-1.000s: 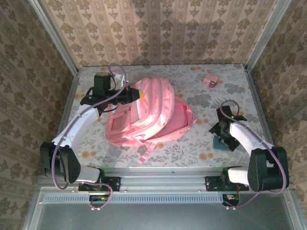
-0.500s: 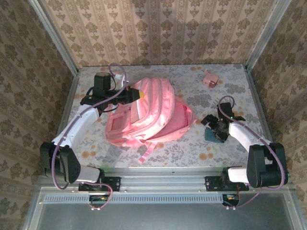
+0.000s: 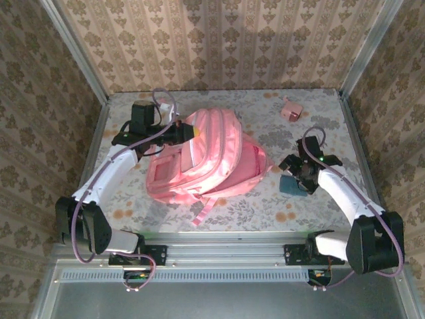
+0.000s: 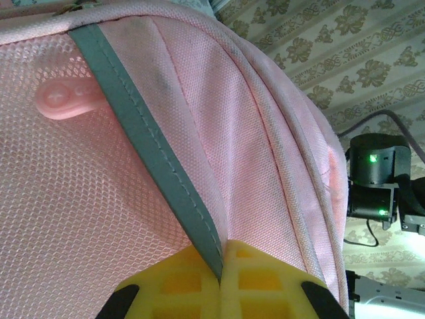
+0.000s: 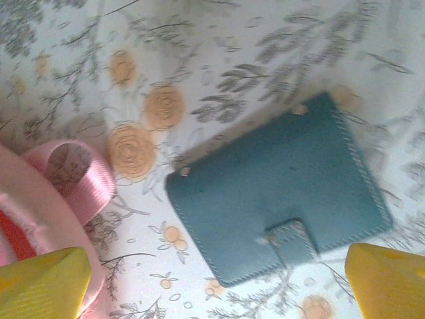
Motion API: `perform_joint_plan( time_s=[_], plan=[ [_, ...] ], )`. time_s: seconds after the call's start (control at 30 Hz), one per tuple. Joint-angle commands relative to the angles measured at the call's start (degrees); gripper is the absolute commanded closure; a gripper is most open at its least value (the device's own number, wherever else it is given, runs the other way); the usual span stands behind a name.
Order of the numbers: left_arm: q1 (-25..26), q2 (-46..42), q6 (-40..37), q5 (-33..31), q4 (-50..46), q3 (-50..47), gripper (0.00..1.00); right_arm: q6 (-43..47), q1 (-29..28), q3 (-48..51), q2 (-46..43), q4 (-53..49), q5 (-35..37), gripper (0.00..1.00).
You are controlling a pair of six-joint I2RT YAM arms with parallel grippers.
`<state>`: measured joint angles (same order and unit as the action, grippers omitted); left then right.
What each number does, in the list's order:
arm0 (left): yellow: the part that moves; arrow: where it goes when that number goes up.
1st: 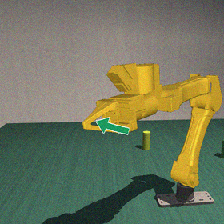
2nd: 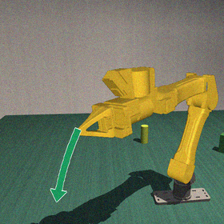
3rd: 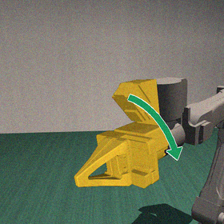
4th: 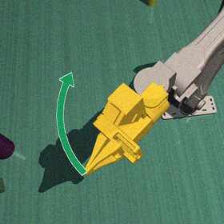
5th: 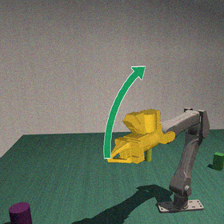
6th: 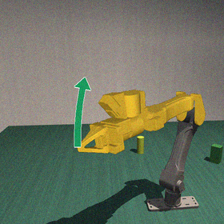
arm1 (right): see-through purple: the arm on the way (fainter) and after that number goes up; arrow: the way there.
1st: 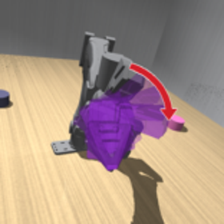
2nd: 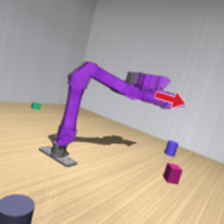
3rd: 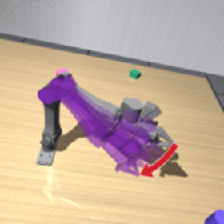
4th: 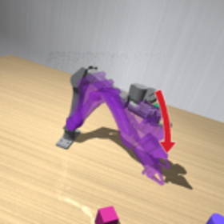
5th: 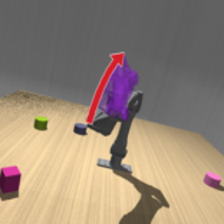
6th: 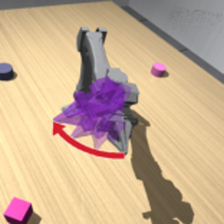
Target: Pack the student bag
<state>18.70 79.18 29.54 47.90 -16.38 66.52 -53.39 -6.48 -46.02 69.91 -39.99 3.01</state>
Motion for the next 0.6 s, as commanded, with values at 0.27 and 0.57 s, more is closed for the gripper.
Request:
perform_joint_plan(
  time_s=[0.27, 0.57],
  plan=[
    [0.2, 0.1, -2.2, 0.3, -1.6, 1.6, 1.0, 6.2, 2.4, -4.0, 8.0, -0.2, 7.0, 0.0],
    [0.6, 0.2, -2.0, 0.6, -1.1, 1.4, 1.0, 10.4, 6.4, -2.9, 11.7, 16.2, -1.6, 0.0]
  ],
)
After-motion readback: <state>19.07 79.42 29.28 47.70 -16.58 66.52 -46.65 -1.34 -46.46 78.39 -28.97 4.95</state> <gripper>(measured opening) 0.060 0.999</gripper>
